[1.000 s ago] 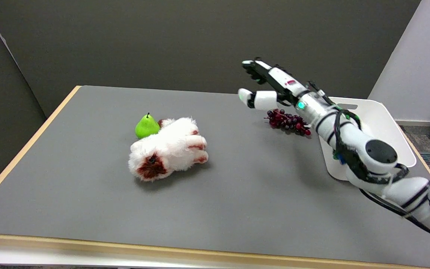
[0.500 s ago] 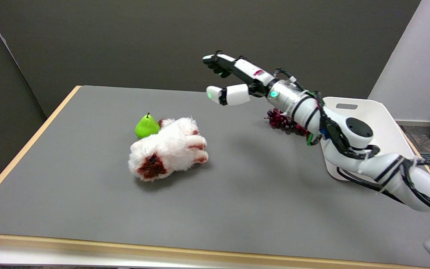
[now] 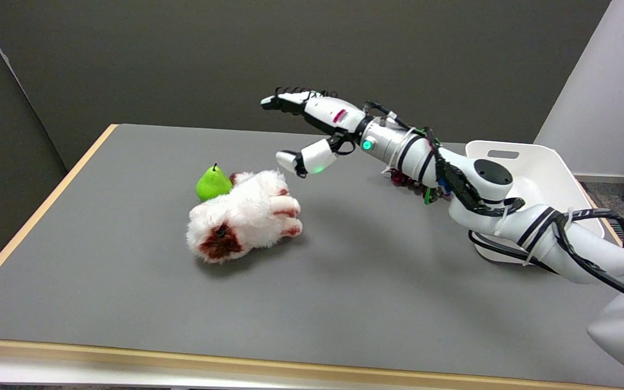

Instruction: Pick up the plush toy.

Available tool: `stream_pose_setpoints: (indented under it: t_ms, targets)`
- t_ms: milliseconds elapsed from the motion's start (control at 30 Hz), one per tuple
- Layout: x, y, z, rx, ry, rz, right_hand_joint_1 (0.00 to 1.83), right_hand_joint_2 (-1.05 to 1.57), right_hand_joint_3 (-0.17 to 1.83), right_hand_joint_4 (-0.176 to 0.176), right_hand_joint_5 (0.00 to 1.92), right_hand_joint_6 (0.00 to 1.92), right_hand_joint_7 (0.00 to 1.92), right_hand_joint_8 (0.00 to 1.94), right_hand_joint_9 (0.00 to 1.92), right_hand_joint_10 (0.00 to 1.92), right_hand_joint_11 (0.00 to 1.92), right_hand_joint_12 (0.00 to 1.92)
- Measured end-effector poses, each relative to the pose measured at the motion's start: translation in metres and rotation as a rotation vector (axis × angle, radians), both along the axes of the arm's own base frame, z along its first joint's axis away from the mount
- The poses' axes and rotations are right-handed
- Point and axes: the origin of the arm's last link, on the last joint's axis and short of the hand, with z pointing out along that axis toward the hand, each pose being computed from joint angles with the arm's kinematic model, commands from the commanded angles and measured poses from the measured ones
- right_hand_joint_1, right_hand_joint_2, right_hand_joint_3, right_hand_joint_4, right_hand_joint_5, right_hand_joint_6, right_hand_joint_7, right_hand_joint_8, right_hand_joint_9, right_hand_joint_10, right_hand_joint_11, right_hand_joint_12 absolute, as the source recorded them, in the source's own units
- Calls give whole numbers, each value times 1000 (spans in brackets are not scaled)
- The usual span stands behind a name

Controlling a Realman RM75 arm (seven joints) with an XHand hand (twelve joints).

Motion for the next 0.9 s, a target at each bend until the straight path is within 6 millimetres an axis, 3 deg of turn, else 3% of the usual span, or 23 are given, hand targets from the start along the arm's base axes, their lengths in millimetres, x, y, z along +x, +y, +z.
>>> stream_pose_setpoints:
  t_ms: [100, 533, 667, 900]
  targets:
    - [0, 0, -6, 20, 90, 43, 547, 548, 957, 19, 83, 389, 99, 329, 24, 633, -1, 1019]
    - [-9, 14, -36, 133, 313, 150, 522, 515, 908, 22, 30, 186, -1, 74, -1, 183, -1, 816]
    - [-15, 17, -45, 160, 335, 156, 541, 514, 898, 2, 39, 57, -1, 18, -1, 75, -1, 796]
    - [-31, 18, -61, 192, 353, 135, 535, 496, 874, -11, 18, 36, -1, -1, -1, 46, -1, 793]
